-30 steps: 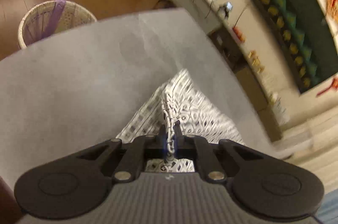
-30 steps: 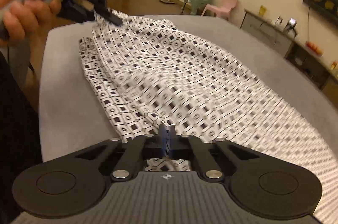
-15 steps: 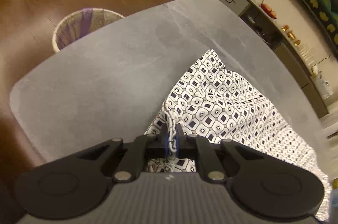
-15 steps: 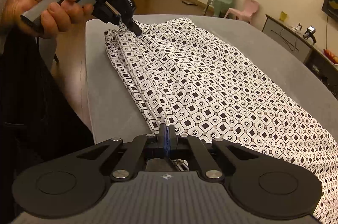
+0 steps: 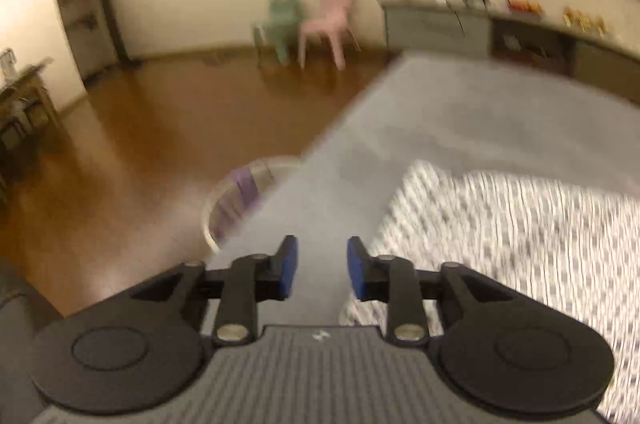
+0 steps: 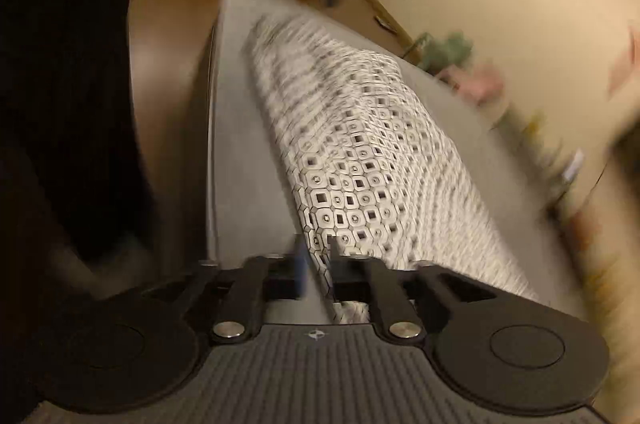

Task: Fold clothes
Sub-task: 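Release the garment with both grippers and lift them above the table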

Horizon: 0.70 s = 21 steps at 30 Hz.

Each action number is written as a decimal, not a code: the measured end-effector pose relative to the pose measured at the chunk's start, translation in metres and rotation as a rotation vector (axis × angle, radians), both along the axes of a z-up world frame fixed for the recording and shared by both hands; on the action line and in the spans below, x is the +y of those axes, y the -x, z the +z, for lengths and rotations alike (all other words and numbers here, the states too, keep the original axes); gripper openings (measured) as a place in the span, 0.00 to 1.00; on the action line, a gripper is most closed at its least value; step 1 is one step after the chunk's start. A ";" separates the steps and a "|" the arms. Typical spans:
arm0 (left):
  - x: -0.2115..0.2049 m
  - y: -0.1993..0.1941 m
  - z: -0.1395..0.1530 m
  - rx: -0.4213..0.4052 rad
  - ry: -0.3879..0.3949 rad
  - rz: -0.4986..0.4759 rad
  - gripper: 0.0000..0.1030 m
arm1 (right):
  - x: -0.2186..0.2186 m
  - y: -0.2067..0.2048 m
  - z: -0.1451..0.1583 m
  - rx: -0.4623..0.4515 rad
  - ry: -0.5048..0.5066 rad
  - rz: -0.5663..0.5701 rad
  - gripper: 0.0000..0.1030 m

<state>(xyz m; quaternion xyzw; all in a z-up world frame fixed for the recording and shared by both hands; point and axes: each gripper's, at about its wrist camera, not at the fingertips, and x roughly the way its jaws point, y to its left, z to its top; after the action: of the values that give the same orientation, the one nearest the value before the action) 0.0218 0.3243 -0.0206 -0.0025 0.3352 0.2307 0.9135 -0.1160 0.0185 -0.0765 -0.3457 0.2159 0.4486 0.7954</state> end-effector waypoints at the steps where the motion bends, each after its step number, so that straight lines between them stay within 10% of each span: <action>1: 0.000 -0.006 0.003 -0.014 0.010 -0.019 0.29 | -0.025 -0.015 0.018 0.094 -0.103 -0.055 0.43; 4: -0.010 -0.049 0.001 0.036 0.042 -0.141 0.29 | -0.109 -0.066 0.053 0.255 -0.304 -0.286 0.48; 9: -0.031 -0.126 -0.034 0.236 0.020 -0.253 0.27 | -0.232 -0.165 0.026 0.197 -0.198 -0.809 0.47; 21: -0.039 -0.212 -0.069 0.270 -0.147 -0.304 0.16 | -0.381 -0.135 0.001 0.262 -0.309 -1.082 0.47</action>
<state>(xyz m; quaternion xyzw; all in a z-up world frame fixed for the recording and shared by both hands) 0.2339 0.2850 -0.0893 0.1455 0.4332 0.1123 0.8824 0.0191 -0.3626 -0.0750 -0.0075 0.3908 0.0433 0.9194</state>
